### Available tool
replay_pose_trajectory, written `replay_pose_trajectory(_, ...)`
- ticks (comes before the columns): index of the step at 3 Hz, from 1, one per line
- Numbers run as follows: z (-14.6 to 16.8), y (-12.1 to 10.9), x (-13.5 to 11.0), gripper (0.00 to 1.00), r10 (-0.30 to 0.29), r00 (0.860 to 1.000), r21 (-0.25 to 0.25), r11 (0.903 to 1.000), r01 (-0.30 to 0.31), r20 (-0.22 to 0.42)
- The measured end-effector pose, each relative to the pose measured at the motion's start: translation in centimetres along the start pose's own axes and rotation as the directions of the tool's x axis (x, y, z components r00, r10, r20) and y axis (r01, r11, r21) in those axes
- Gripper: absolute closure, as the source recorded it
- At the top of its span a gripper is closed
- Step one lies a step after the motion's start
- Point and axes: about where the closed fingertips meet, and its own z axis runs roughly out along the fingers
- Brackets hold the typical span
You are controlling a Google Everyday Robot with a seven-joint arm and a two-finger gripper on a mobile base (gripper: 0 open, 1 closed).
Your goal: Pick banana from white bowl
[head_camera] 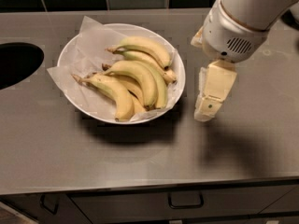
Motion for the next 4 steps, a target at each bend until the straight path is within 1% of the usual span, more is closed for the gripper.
replay_pose_trajectory(1,-0.7,1.4,-3.5,0.0,-0.053,0.998,-0.003,0.9986,0.053,-0.018)
replay_pose_trajectory(2,-0.7,1.4,-3.5,0.0,-0.053,0.998,-0.003,0.9986,0.052,-0.018)
replay_pose_trajectory(3,0.3,1.3,-4.0,0.0,-0.014,0.999,-0.005,0.9999,0.014,-0.031)
replay_pose_trajectory(4,2.6,0.8,-4.8,0.0,0.072,0.994,0.01,0.9974,-0.072,-0.08)
